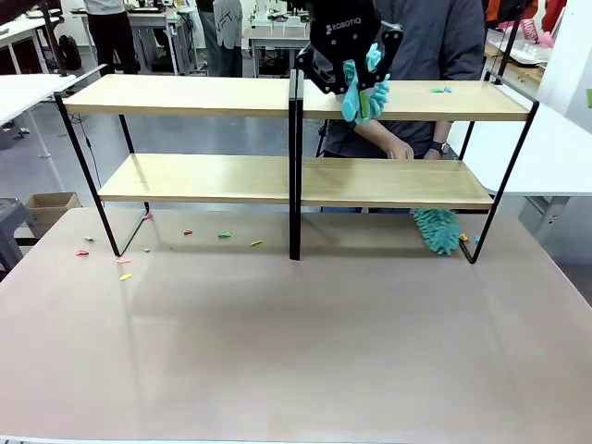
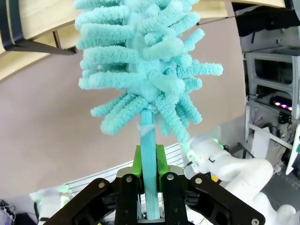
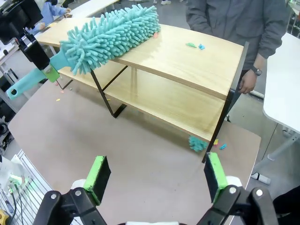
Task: Clean the shelves.
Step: Clean another randomly selected level of the Shelf with the Duster.
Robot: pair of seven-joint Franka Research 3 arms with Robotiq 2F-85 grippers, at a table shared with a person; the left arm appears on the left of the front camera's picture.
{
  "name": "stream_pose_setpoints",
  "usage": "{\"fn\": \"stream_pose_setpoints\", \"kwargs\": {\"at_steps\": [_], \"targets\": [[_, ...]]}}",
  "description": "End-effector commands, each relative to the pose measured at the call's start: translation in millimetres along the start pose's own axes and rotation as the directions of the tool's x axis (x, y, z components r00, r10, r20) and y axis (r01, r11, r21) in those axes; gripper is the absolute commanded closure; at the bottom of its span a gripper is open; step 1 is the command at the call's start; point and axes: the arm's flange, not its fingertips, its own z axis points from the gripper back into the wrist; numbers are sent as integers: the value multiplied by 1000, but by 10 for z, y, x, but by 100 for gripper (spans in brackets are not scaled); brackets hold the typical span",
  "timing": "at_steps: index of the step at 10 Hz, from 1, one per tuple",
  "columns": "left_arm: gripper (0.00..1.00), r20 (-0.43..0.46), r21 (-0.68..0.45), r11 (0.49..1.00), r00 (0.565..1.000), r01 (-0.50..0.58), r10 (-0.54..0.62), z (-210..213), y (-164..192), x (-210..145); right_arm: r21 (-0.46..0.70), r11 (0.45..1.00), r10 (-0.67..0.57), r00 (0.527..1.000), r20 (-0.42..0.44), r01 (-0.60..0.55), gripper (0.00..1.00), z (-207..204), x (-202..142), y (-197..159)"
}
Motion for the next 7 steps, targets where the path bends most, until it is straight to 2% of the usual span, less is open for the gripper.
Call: {"fn": "stream_pose_setpoints", "kwargs": {"at_steps": [1, 7], "targets": [[88, 9, -8, 1000, 1000, 17, -17, 90, -179, 98, 4, 1000, -1, 1000, 3, 1, 0, -8, -4, 0], [88, 53, -95, 987, 990, 132, -127, -108, -588, 333, 4, 1000, -1, 1000, 3, 1, 0, -8, -4, 0]]}}
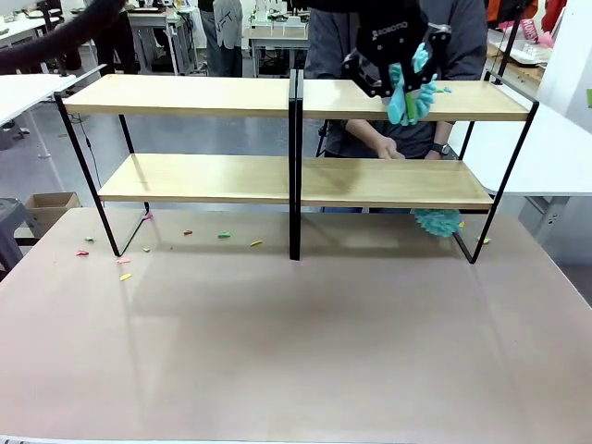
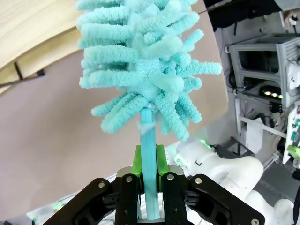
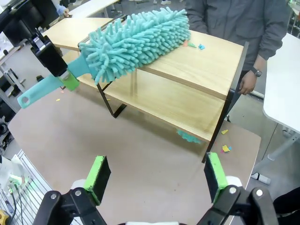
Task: Clean the shelves.
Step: Clean another randomly selected level of the Shelf with the Duster.
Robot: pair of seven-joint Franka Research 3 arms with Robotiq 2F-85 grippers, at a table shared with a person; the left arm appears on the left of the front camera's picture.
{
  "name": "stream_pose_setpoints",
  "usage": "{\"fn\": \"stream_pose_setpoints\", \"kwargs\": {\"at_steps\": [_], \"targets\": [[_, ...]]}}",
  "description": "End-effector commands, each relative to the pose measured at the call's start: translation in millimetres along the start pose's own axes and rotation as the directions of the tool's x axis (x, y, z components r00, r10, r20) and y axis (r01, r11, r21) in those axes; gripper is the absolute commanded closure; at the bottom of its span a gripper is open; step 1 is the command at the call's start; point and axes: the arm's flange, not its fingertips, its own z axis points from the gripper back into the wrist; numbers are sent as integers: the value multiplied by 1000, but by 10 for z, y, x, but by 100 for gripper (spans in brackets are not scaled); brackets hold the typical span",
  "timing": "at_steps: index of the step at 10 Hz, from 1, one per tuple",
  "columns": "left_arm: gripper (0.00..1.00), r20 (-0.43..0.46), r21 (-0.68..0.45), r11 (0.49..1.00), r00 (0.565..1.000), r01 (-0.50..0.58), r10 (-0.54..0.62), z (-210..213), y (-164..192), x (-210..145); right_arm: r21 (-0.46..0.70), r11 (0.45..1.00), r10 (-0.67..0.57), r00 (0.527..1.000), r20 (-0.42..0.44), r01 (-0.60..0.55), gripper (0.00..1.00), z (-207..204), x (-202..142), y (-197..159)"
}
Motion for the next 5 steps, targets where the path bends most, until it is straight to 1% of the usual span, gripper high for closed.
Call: {"fn": "stream_pose_setpoints", "kwargs": {"at_steps": [1, 2, 3, 4, 5], "targets": [[88, 31, -10, 999, 999, 41, -40, 104, -126, 231, 4, 1000, -1, 1000, 3, 1, 0, -8, -4, 0], [88, 35, -21, 998, 998, 54, -54, 120, -108, 299, 4, 1000, -1, 1000, 3, 1, 0, -8, -4, 0], [88, 26, -50, 995, 996, 92, -90, 141, -75, 371, 4, 1000, -1, 1000, 3, 1, 0, -8, -4, 0], [88, -16, -79, 988, 990, 136, -138, 158, -14, 461, 4, 1000, -1, 1000, 3, 1, 0, -8, -4, 0], [88, -68, -94, 984, 985, 153, -160, 170, 54, 529, 4, 1000, -1, 1000, 3, 1, 0, -8, -4, 0]]}}
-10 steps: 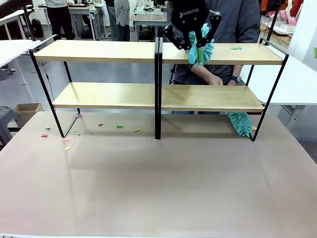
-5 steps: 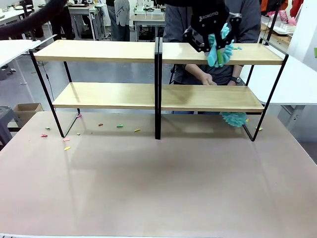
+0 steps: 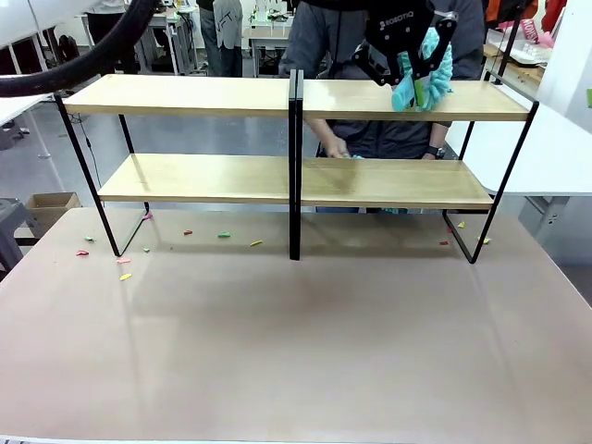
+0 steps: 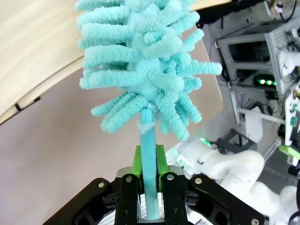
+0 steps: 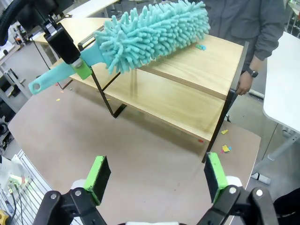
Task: Clean the shelves.
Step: Clean another randomly selected level of the Shelf with the Duster.
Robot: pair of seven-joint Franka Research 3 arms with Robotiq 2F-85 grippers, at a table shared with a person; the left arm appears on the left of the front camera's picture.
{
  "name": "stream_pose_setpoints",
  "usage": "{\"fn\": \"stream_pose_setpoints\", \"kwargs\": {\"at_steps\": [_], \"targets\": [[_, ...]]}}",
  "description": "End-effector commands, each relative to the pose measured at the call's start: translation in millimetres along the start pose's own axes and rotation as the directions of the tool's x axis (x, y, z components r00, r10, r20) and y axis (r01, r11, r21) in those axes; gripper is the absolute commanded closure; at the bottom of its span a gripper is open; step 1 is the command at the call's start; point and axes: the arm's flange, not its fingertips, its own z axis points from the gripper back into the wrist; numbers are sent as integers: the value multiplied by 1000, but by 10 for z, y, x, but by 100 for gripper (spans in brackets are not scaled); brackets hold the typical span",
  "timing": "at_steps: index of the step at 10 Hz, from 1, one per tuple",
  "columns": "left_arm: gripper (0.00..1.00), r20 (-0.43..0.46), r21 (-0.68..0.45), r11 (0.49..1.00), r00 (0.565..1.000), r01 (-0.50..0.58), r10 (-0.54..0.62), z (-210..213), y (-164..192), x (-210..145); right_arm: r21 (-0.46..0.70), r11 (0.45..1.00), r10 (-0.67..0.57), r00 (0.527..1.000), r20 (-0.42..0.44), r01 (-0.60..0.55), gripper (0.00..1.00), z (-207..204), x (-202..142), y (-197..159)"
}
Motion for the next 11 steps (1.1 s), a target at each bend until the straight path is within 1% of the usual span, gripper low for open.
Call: {"fn": "stream_pose_setpoints", "kwargs": {"at_steps": [1, 3, 5, 6, 7, 8, 9, 10, 11], "targets": [[88, -71, -9, 999, 997, 36, -37, 149, 15, 256, 4, 1000, -1, 1000, 3, 1, 0, -8, -4, 0], [88, -81, 4, 1000, 996, 23, -22, 122, 90, 298, 4, 1000, -1, 1000, 3, 1, 0, -8, -4, 0], [88, -124, -72, 994, 988, 83, -92, 131, 105, 316, 4, 1000, -1, 1000, 3, 1, 0, -8, -4, 0], [88, -150, -91, 989, 980, 121, -133, 148, 121, 335, 4, 1000, -1, 1000, 3, 1, 0, -8, -4, 0], [88, -214, -118, 977, 957, 176, -198, 144, 146, 362, 4, 1000, -1, 1000, 3, 1, 0, -8, -4, 0], [88, -283, -172, 956, 918, 237, -278, 152, 179, 383, 4, 1000, -1, 1000, 3, 1, 0, -8, -4, 0], [88, -283, -249, 927, 894, 281, -347, 201, 200, 392, 4, 1000, -1, 1000, 3, 1, 0, -8, -4, 0], [88, -208, -403, 855, 878, 325, -432, 328, 208, 372, 4, 1000, -1, 1000, 3, 1, 0, -8, -4, 0], [88, -217, -485, 797, 834, 359, -508, 427, 231, 314, 4, 1000, -1, 1000, 3, 1, 0, -8, -4, 0]]}}
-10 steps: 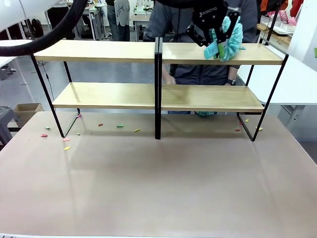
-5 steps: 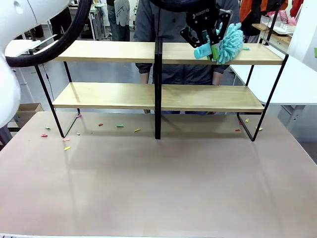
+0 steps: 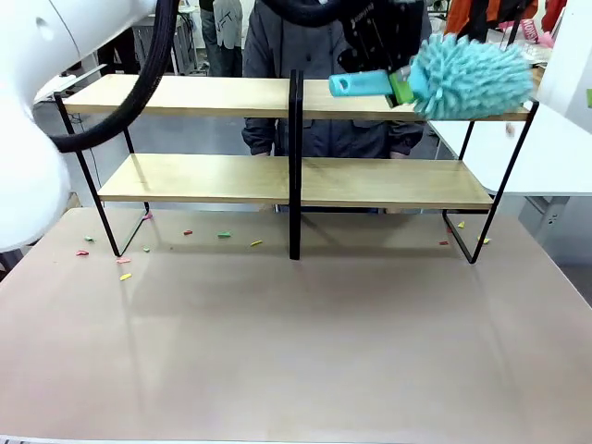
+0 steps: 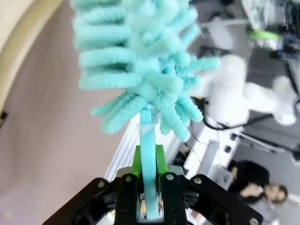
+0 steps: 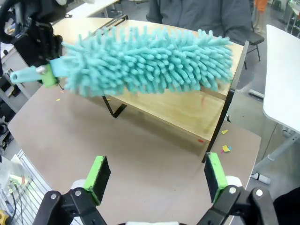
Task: Clean the shelves.
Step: Clean another randomly selected level of the Shelf with the Duster.
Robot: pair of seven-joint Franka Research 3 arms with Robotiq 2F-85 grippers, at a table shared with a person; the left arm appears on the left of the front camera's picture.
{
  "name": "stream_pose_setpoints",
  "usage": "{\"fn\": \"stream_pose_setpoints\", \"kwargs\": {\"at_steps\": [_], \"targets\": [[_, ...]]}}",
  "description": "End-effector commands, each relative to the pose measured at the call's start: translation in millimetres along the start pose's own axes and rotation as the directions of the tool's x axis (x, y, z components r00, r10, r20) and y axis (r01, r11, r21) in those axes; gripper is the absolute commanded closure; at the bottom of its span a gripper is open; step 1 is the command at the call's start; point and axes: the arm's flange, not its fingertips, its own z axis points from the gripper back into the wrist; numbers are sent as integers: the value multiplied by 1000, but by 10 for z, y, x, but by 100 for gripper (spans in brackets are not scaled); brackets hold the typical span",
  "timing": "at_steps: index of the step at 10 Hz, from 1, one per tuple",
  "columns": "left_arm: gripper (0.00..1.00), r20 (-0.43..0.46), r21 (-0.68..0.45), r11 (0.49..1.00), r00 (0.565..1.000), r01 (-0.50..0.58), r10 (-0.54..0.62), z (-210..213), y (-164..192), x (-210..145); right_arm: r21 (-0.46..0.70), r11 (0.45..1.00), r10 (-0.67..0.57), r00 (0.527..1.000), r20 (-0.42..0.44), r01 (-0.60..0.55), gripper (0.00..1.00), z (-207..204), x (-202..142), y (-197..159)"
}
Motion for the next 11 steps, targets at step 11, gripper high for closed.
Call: {"fn": "stream_pose_setpoints", "kwargs": {"at_steps": [11], "targets": [[88, 234, -1, 995, 967, -102, 100, 1586, 366, -2341, 4, 1000, -1, 1000, 3, 1, 0, -7, -4, 0]]}}
